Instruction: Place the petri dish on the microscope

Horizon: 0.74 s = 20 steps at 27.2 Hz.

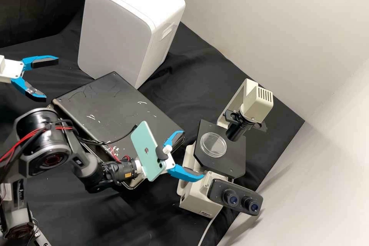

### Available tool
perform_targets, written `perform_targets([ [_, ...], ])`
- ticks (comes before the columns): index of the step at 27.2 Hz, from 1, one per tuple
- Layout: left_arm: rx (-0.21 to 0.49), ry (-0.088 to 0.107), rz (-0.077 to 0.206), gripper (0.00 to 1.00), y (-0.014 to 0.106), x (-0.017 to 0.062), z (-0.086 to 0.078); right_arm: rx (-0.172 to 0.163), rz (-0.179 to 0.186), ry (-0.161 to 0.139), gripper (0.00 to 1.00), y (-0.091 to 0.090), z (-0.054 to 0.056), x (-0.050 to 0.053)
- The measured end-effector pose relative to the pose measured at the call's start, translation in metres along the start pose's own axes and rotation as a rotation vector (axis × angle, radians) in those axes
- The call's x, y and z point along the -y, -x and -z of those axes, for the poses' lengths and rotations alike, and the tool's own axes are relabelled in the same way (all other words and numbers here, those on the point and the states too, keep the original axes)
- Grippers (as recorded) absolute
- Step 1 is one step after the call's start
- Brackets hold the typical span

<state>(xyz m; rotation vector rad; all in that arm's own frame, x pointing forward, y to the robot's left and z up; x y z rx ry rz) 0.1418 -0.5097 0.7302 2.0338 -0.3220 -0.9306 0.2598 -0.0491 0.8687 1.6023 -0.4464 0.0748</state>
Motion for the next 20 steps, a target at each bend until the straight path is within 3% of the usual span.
perform_targets([
  [4,-0.018,0.012,-0.011,1.0,0.0,-0.0012,0.001,-0.01,-0.009,-0.075,1.0,0.01,0.004,-0.004],
  [10,-0.013,0.014,-0.021,1.0,0.001,-0.0029,0.0,-0.012,-0.01,-0.076,1.0,0.018,0.005,-0.006],
  [20,-0.025,0.02,-0.025,1.0,0.001,-0.0032,0.001,-0.01,0.005,-0.119,1.0,0.032,0.005,-0.005],
])
